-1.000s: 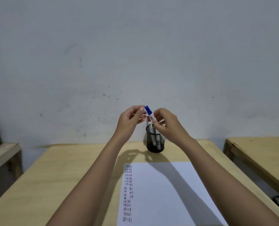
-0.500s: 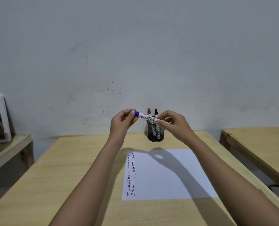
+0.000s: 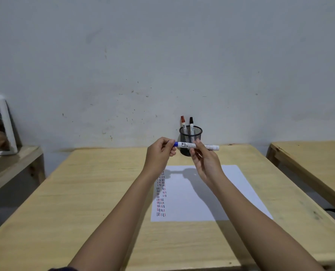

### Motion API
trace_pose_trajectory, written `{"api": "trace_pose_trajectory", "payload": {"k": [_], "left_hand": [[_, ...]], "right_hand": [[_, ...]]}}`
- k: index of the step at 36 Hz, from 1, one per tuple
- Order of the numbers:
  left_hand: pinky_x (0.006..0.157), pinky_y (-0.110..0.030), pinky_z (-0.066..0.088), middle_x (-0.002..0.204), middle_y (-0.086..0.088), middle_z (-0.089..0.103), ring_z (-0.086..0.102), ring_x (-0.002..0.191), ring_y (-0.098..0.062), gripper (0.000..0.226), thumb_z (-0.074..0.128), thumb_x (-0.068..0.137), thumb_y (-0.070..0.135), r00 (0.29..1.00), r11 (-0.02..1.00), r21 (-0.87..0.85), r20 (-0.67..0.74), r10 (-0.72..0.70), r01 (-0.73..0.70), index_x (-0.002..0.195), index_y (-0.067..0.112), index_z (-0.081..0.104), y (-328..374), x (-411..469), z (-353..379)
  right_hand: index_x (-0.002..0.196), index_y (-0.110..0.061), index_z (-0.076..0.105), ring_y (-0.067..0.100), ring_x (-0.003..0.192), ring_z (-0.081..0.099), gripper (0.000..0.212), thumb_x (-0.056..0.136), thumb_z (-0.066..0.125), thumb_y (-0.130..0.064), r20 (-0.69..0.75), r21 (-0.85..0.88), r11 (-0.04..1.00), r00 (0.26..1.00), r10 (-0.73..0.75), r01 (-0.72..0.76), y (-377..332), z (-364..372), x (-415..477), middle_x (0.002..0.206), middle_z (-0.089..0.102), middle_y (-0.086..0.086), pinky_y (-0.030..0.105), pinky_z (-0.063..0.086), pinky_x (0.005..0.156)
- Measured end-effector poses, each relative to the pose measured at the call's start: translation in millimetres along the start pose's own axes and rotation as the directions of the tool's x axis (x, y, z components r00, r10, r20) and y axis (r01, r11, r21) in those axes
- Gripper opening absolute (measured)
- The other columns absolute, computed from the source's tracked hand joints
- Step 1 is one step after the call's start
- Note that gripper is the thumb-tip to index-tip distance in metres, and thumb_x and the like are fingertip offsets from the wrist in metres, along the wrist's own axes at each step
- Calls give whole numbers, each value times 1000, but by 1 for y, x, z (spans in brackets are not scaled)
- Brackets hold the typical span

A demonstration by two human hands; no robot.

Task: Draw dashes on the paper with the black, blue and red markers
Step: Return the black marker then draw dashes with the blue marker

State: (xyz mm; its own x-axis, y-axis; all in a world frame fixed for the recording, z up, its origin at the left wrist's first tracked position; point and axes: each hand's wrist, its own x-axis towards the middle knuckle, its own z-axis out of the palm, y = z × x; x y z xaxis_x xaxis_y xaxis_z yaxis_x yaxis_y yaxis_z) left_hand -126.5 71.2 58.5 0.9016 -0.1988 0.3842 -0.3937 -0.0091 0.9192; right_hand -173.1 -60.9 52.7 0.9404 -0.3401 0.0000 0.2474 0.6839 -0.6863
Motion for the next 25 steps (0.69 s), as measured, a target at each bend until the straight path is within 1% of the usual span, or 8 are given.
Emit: {"api": "trace_pose_trajectory", "payload": {"k": [5, 9, 11, 13, 14, 16, 20, 25], "left_hand": [[57, -13, 47, 63, -1, 57, 52, 45, 3, 30, 46, 97, 24, 992, 993, -57, -66, -106, 103, 72, 14, 60, -3, 7, -12], [56, -15, 47, 61, -1, 58, 52, 43, 2, 25, 56, 92, 23, 982, 990, -34, -127, -141, 138, 69, 12, 61, -9, 12, -37], [62, -19, 48, 61, -2, 60, 53, 43, 3, 22, 60, 89, 20, 980, 983, 83, -135, -149, 161, 71, 8, 63, -14, 12, -49], [59, -14, 45, 60, -3, 59, 54, 43, 3, 20, 59, 88, 17, 979, 945, 269, -134, -153, 184, 75, 3, 64, -21, 12, -58], [55, -12, 42, 60, -3, 58, 54, 45, 0, 19, 58, 87, 16, 978, 918, 345, -132, -161, 198, 75, 2, 64, -25, 11, -61], [53, -19, 40, 63, -7, 57, 55, 55, -13, 18, 58, 86, 13, 973, 862, 452, -119, -198, 231, 76, 0, 64, -37, 11, -66], [57, -26, 35, 79, -12, 59, 49, 64, -24, 20, 56, 87, 14, 958, 741, 615, -98, -269, 270, 77, -3, 61, -61, 10, -68], [61, -28, 39, 97, -15, 64, 60, 77, -31, 20, 54, 87, 18, 955, 659, 717, -33, -296, 229, 80, 1, 61, -75, 13, -67]], "right_hand": [[76, -2, 61, 6, 60, 62, 17, 91, 56, -8, 24, -10, 999, 998, -51, 51, -3, 2, 2, 64, 64, -1, 11, 53, 61], [78, -3, 62, 7, 63, 62, 14, 90, 56, -8, -3, 48, 997, 998, -66, 66, -11, -5, 7, 66, 65, -1, 12, 54, 60], [78, -3, 61, 8, 59, 62, 17, 91, 55, -10, -17, 42, 997, 998, -67, 68, -10, -10, 9, 66, 64, 0, 13, 55, 60], [77, -3, 60, 10, 61, 66, 19, 92, 54, -11, -26, 42, 997, 997, -67, 68, -6, -15, 11, 70, 66, 3, 15, 57, 63], [78, -2, 60, 11, 64, 68, 19, 93, 53, -12, -29, 37, 997, 998, -64, 65, -3, -16, 12, 72, 68, 4, 16, 58, 64], [80, -2, 59, 12, 67, 71, 18, 93, 54, -13, -35, 7, 999, 998, -51, 51, 5, -19, 13, 70, 71, 3, 16, 58, 67], [81, -6, 59, 8, 68, 68, 7, 88, 59, -5, -26, -106, 992, 997, -70, 67, 23, -24, 18, 71, 67, -1, 14, 57, 71], [73, -15, 56, 9, 60, 51, 20, 82, 65, 0, -45, -355, 932, 994, -99, 76, 37, -25, 26, 67, 55, 0, 12, 47, 57]]}}
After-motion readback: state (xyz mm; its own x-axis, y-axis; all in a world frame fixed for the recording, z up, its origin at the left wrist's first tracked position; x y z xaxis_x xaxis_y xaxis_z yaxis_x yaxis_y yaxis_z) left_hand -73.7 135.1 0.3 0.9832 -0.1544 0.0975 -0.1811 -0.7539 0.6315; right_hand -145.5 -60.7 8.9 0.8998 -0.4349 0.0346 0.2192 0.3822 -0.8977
